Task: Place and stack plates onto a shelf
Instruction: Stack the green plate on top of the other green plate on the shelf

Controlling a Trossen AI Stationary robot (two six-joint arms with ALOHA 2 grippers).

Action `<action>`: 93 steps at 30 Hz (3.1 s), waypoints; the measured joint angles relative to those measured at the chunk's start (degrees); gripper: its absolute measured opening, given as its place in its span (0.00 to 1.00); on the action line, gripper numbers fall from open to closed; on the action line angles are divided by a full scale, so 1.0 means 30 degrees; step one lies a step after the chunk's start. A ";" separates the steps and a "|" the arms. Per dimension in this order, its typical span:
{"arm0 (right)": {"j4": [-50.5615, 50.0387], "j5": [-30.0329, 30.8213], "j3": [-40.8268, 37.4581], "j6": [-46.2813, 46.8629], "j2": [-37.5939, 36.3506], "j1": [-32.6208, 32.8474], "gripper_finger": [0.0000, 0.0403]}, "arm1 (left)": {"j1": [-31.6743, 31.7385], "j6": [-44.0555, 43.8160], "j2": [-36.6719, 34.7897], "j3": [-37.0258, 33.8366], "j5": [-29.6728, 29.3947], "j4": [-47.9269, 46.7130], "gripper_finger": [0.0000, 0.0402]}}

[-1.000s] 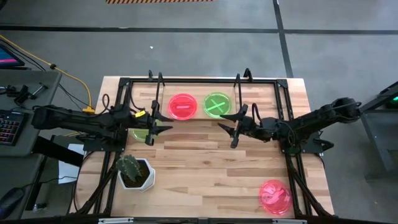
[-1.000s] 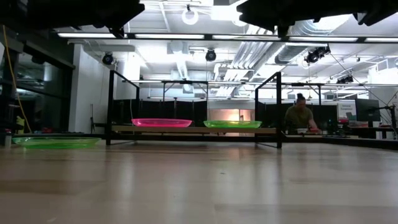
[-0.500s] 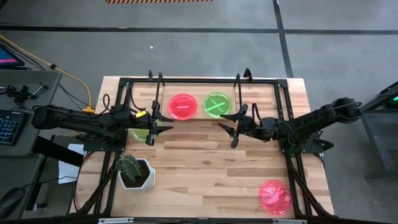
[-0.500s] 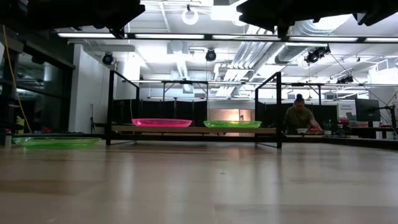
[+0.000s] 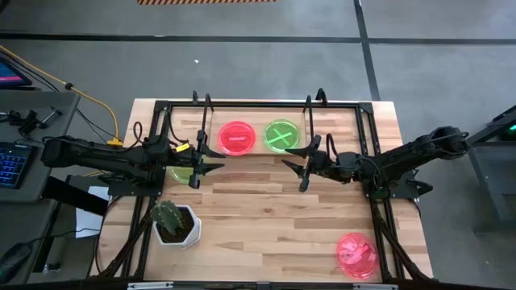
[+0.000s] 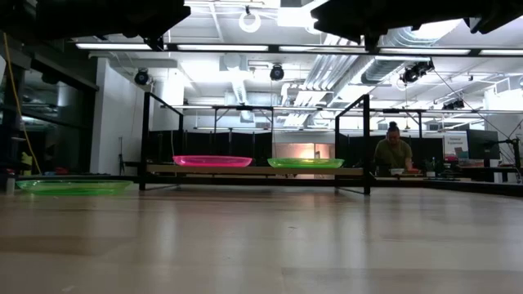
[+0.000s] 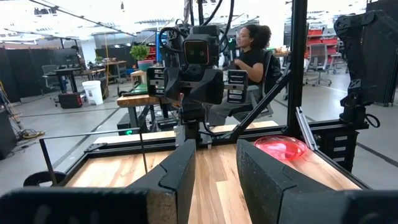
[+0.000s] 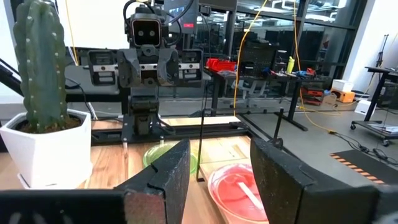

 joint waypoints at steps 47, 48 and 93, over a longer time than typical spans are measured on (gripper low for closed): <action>-0.1297 -0.0015 0.0000 0.1217 0.0007 -0.0962 0.39 | -0.6896 -1.6959 1.1541 0.8285 -1.4239 -2.5421 0.26; -0.1297 -0.0015 0.0000 0.1217 0.0007 -0.0962 0.39 | -0.7159 -1.7375 1.1653 0.8189 -1.4413 -2.5372 0.26; -0.1370 -0.0045 -0.0007 0.1231 0.0007 -0.0958 0.39 | -0.6592 -1.9235 1.0542 0.2987 -1.3202 -2.1612 0.00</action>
